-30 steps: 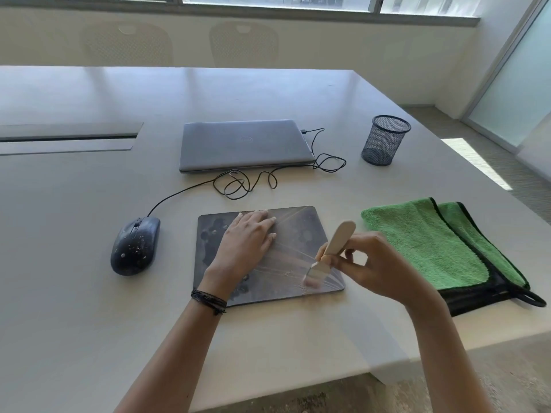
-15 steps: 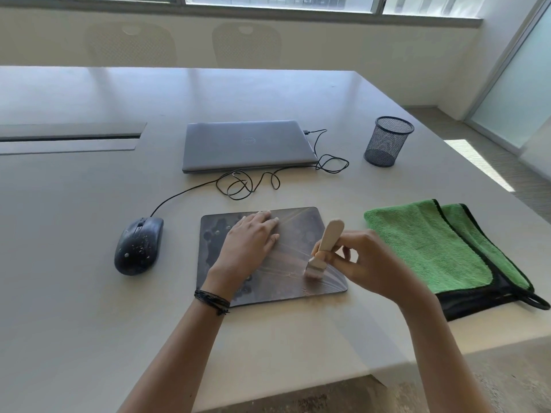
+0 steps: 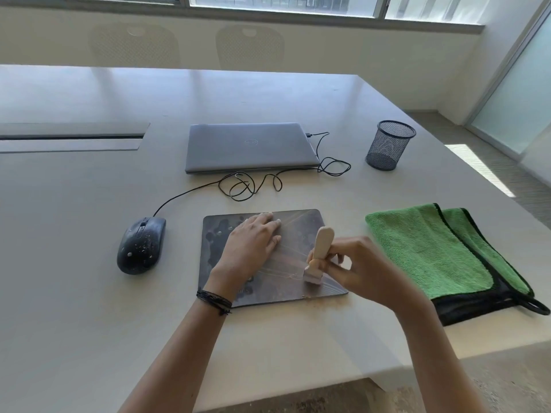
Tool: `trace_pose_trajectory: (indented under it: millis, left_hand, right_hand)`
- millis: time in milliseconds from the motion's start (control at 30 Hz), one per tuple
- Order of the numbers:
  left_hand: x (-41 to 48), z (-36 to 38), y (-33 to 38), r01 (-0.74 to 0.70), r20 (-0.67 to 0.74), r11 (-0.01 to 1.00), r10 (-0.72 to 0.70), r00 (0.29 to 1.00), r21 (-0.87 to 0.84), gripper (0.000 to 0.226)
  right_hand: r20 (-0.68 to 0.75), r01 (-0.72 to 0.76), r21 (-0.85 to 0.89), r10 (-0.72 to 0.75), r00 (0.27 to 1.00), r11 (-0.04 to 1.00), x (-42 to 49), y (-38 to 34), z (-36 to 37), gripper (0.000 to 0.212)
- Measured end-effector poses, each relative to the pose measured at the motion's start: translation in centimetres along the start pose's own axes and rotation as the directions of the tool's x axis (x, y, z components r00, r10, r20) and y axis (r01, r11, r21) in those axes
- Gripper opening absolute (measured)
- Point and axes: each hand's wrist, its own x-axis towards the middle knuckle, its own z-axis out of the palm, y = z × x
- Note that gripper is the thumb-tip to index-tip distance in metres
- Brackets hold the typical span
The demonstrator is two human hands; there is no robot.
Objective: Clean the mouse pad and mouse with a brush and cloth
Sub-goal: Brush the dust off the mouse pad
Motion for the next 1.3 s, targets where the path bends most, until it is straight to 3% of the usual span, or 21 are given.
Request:
trace_pose_trajectory:
  millis: [67,200,267,467,667,900,967,1133,1300]
  left_hand:
    - [0.0,0.0,0.0,-0.001,0.0,1.0,0.001,1.0,0.002,0.042]
    - [-0.1,0.0,0.0,-0.002,0.001,1.0,0.002,1.0,0.0,0.042]
    - [0.0,0.1,-0.1,-0.001,-0.001,1.0,0.001,1.0,0.003,0.042]
    - [0.1,0.2,-0.2,-0.005,-0.001,1.0,0.005,1.0,0.0,0.04]
    - [0.1,0.2,-0.3,-0.007,0.003,1.0,0.007,1.0,-0.003,0.041]
    - [0.2,0.3,-0.3,-0.011,0.011,1.0,0.011,1.0,-0.003,0.04]
    - [0.2,0.3,-0.3,-0.015,0.02,1.0,0.015,1.0,0.0,0.04]
    - [0.2,0.3,-0.3,-0.016,0.024,1.0,0.016,1.0,0.004,0.04]
    - [0.2,0.3,-0.3,-0.01,0.024,1.0,0.01,1.0,0.007,0.041]
  right_hand:
    - [-0.012,0.001,0.026,-0.001,1.0,1.0,0.1,-0.2,0.0,0.007]
    - [-0.239,-0.065,-0.054,0.051,0.97,0.996,0.6,0.2,0.1,0.006]
    - [-0.267,-0.087,-0.078,0.063,0.962,0.993,0.8,0.0,0.5,0.004]
    - [0.016,0.097,0.065,-0.098,0.995,0.993,0.7,-1.3,1.1,0.005]
    - [-0.15,0.057,0.04,-0.05,0.987,0.998,1.7,-0.9,1.1,0.008]
    - [0.137,0.086,0.189,-0.113,0.984,0.978,0.7,-1.3,1.3,0.005]
    - [0.13,0.097,0.201,-0.125,0.984,0.975,0.4,-1.1,0.6,0.005]
    - [-0.051,0.088,0.181,-0.081,0.995,0.979,0.4,-0.4,-0.2,0.008]
    - [0.125,0.079,0.175,-0.102,0.987,0.981,-0.5,-0.3,-0.1,0.006]
